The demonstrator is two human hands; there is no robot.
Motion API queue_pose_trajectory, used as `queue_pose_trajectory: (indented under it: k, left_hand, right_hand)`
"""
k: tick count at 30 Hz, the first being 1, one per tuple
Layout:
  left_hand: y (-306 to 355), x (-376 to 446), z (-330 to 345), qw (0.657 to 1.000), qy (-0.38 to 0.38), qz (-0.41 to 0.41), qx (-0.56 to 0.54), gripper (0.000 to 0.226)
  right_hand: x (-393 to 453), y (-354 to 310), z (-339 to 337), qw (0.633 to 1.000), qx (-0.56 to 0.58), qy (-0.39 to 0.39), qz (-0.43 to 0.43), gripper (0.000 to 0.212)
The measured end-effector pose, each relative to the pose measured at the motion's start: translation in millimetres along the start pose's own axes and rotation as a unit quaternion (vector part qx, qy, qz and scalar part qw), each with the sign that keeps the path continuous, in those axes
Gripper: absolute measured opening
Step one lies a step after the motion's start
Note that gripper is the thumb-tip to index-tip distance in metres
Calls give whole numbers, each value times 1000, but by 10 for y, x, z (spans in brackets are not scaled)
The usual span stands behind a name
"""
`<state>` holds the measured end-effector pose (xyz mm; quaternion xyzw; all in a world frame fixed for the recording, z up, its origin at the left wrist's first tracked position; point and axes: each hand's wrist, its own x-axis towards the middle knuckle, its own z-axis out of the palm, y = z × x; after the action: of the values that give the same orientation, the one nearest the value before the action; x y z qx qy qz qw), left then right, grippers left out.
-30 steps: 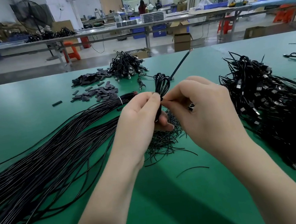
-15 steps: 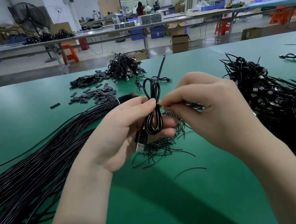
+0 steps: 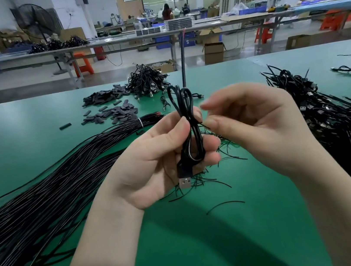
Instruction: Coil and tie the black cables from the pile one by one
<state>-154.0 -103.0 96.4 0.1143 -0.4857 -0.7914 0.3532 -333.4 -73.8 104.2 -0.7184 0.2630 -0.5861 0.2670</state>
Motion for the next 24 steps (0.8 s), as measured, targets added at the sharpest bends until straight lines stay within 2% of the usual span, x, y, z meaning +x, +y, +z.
queue_pose_trajectory:
  k: [3, 6, 10, 13, 17, 22, 24]
  left_hand:
    - [-6, 6, 40, 999, -14, 23, 20, 15]
    - [14, 9, 56, 992, 31, 78, 99, 11]
    - [19, 21, 46, 965, 113, 126, 202, 16]
    - [-3, 35, 71, 947, 121, 145, 258, 18]
    - [-18, 53, 72, 921, 146, 167, 319, 17]
    - [-6, 53, 48, 902, 157, 191, 354, 18]
    - [-8, 55, 31, 898, 164, 203, 354, 19]
  right_hand:
    - [-3, -2, 1, 998, 51, 9, 38, 25]
    - [2, -3, -8, 990, 71, 53, 110, 24]
    - [-5, -19, -25, 974, 41, 38, 218, 33]
    - [-7, -16, -14, 970, 25, 45, 236, 26]
    - [-2, 22, 1, 951, 90, 53, 291, 29]
    - [-8, 35, 50, 951, 109, 86, 277, 32]
    - [-8, 23, 85, 962, 89, 100, 239, 21]
